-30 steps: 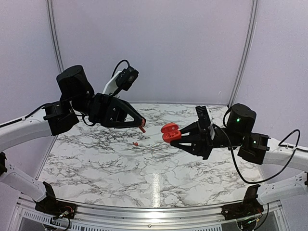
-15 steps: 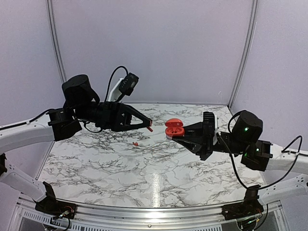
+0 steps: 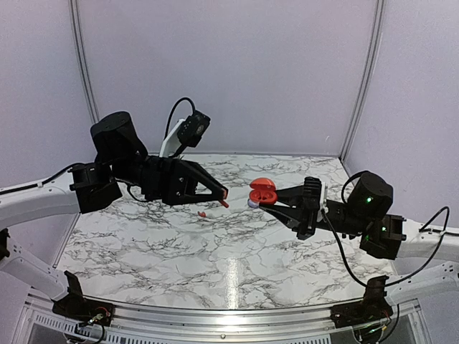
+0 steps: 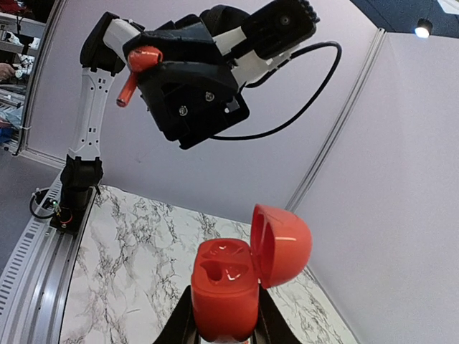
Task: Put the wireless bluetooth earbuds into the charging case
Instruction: Place the left earbud at the center of the board.
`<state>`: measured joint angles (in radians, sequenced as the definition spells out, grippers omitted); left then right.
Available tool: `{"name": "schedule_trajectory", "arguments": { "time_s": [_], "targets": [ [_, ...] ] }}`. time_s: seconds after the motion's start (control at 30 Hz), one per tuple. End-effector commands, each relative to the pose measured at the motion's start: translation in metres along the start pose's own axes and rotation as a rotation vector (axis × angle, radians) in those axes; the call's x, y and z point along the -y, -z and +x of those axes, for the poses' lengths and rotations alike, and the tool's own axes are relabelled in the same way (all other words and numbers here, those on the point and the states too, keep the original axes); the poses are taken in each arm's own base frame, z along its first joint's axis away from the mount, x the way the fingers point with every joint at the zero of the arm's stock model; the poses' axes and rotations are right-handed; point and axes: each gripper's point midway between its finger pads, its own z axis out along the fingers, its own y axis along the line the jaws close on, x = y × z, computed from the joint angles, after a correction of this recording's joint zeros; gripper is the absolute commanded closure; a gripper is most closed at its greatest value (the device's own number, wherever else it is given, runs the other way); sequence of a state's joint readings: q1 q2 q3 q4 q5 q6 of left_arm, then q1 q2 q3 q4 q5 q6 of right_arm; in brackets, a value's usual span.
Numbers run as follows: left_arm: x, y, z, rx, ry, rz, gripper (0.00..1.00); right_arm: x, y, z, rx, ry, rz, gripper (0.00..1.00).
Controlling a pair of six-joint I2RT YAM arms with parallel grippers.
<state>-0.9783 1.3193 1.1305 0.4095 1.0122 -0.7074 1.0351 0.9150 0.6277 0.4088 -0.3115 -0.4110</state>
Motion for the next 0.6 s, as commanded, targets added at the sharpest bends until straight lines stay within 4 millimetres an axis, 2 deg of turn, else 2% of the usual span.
{"name": "schedule_trajectory", "arguments": {
  "time_s": [0.0, 0.1, 0.2, 0.23, 0.33, 0.57],
  "targets": [
    [-0.003, 0.013, -0.017, 0.045, -0.056, -0.044, 0.97, 0.006, 0.004, -0.010, 0.005, 0.011, 0.028, 1.00],
    [-0.083, 0.053, -0.017, 0.094, -0.001, -0.408, 0.99, 0.007, 0.010, -0.009, 0.013, -0.014, 0.049, 1.00],
    [-0.155, 0.099, 0.014, 0.011, 0.098, -0.786, 1.00, 0.007, 0.011, -0.008, 0.001, -0.045, 0.050, 1.00],
    [-0.172, 0.114, 0.023, -0.014, 0.125, -0.895, 1.00, 0.007, 0.011, -0.007, -0.005, -0.052, 0.048, 1.00],
    [-0.210, 0.151, 0.054, -0.082, 0.193, -1.146, 1.00, 0.006, 0.011, -0.005, -0.017, -0.069, 0.047, 1.00],
    [-0.256, 0.211, 0.141, -0.290, 0.334, -1.474, 1.00, 0.005, 0.010, 0.000, -0.037, -0.081, 0.046, 1.00]
  ]
}}
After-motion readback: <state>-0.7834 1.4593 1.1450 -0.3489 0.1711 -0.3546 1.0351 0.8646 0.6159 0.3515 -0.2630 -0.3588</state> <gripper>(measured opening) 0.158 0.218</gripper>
